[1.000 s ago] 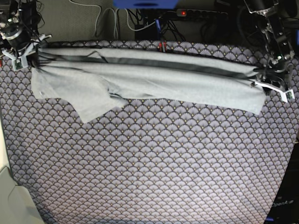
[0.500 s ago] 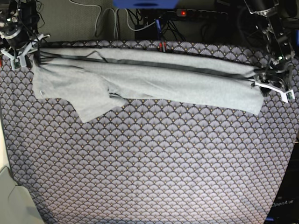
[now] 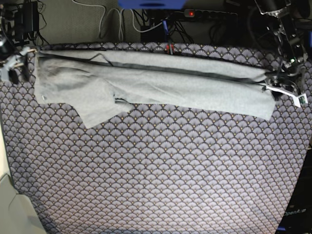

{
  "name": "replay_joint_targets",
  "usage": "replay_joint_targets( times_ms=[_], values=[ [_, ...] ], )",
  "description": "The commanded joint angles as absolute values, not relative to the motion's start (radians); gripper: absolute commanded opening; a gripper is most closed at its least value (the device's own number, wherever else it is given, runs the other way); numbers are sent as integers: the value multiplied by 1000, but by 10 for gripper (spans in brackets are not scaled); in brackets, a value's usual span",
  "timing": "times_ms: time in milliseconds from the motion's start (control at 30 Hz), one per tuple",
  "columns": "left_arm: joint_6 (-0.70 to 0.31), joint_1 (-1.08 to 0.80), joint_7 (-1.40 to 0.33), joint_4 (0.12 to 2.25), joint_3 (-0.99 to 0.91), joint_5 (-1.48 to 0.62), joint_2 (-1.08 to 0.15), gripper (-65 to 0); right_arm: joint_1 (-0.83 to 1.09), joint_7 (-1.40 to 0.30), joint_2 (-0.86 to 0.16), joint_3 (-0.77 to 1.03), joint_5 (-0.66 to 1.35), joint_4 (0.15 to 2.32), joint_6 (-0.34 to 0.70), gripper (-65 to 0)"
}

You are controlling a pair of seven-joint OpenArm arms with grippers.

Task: Fold the T-shirt properly
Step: 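Move the right gripper to grasp the hanging sleeve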

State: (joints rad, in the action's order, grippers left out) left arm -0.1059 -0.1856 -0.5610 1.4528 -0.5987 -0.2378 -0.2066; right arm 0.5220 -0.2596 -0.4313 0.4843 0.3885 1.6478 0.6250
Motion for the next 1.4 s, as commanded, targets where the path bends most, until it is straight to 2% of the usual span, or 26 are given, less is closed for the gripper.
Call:
replay_joint_targets(
  times_ms=[0,33,167,333,633,933,1167,1367],
  values=[
    [-105,-177,-539,1472,-602,-242,-220,-323,486,-260,-450,481,410,1705,664,-397],
    [-105,-177,-539,1477,-602,-242,-220,-323,444,-318,-447,460,410,1732,696,-397],
    [-105,-174,-539,1483,-602,-242,-194,-323,223,-579,-432,360,406,1745,698,-397],
    [-105,-174,-539,1483,-602,-242,-176,-323,-15,-710,-429,262,406,1584,698,-397],
    [-105,-177,-539,1524,-602,-232,-145,-323,-154,-708,-409,73,412,1331,698,-397],
    [-105,-191,-541,1552,-602,-232,-147,-323,-223,-644,-381,58,407,1133,698,-388],
    [-105,-194,-541,1541,-602,-232,-147,-323,-228,-608,-378,58,407,1082,698,-378],
    [-105,-194,-541,1541,-602,-232,-147,-323,-205,-610,-369,-35,407,1089,698,-381]
  ],
)
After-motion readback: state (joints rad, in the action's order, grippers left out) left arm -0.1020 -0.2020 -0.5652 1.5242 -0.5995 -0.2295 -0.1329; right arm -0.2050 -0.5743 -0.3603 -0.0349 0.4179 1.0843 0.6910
